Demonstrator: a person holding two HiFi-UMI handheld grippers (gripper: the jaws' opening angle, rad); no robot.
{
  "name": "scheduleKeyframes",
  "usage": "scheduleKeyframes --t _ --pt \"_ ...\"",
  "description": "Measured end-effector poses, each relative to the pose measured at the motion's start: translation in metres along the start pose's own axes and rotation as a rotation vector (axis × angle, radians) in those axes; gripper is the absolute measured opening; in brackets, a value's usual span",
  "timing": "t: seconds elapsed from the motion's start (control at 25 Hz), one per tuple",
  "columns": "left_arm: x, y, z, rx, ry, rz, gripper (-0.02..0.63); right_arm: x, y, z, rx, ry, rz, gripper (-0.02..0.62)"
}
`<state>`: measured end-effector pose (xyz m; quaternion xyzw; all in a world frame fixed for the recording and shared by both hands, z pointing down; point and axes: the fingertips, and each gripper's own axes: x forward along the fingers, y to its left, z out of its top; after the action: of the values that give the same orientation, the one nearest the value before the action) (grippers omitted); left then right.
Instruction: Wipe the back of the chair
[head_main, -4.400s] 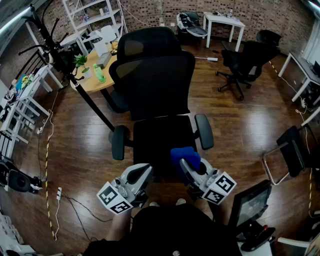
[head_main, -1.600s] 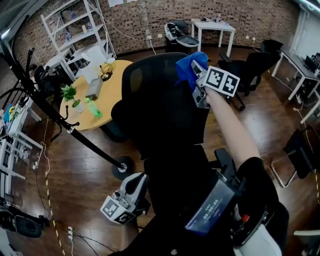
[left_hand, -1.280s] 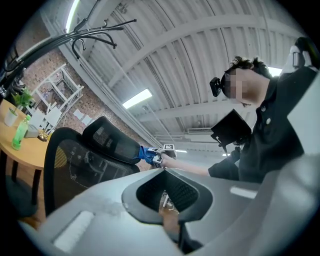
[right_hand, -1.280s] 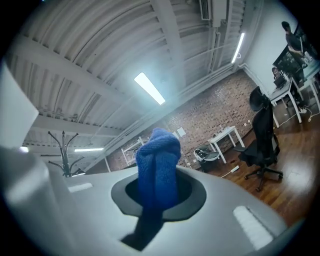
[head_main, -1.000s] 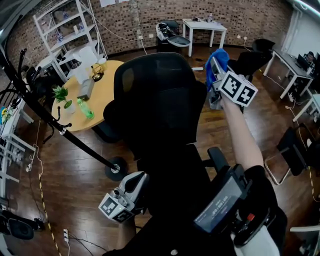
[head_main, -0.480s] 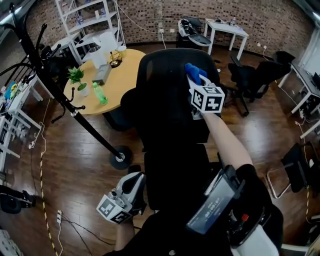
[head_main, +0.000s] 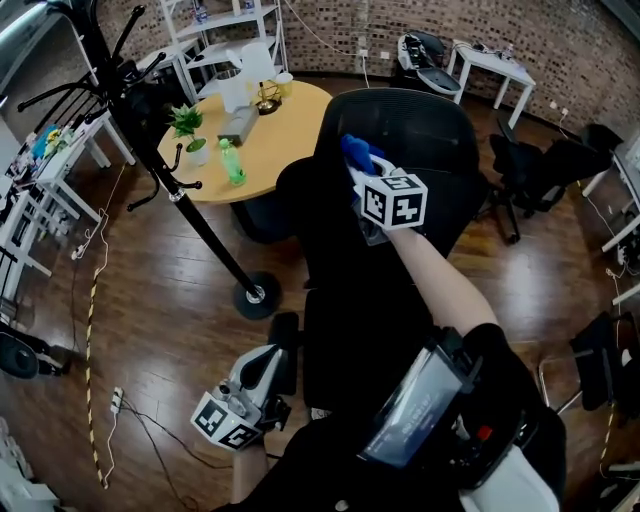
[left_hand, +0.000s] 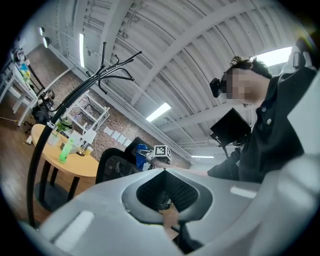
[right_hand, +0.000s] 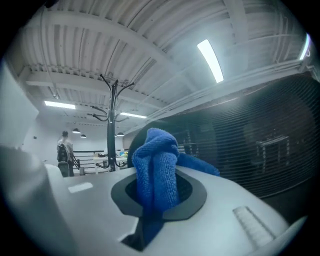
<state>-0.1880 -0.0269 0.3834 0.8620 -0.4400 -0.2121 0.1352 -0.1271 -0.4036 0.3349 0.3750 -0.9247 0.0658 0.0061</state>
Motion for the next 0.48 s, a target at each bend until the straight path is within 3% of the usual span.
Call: scheduleKeyframes --t 0.08,0.2,0.28,0.36,0.4,0.48 --pt "-0.002 0.000 0.002 0.003 0.000 0.004 0.003 0.006 0.023 -0.005 0.019 0.027 0.076 0.029" --pt "-0.006 -0.002 0.002 0.013 -0.003 0.006 0.003 0.007 0.072 -0.008 -0.072 0.030 0.260 0.029" --pt "-0.008 -0.004 0.000 0.020 -0.001 0.009 0.003 -0.004 0.104 0.001 -0.110 -0.028 0.411 0.029" --pt "-0.009 -0.006 -0.003 0.028 0.005 0.008 0.003 -0.015 0.119 0.015 -0.073 -0.100 0.507 0.029" --pt "-0.010 -0.007 -0.005 0.032 0.010 0.005 0.003 -0.016 0.116 0.019 -0.044 -0.119 0.506 0.029" --pt "-0.011 -0.008 -0.007 0.035 0.017 0.002 0.003 -0.009 0.090 0.015 0.015 -0.108 0.409 0.029"
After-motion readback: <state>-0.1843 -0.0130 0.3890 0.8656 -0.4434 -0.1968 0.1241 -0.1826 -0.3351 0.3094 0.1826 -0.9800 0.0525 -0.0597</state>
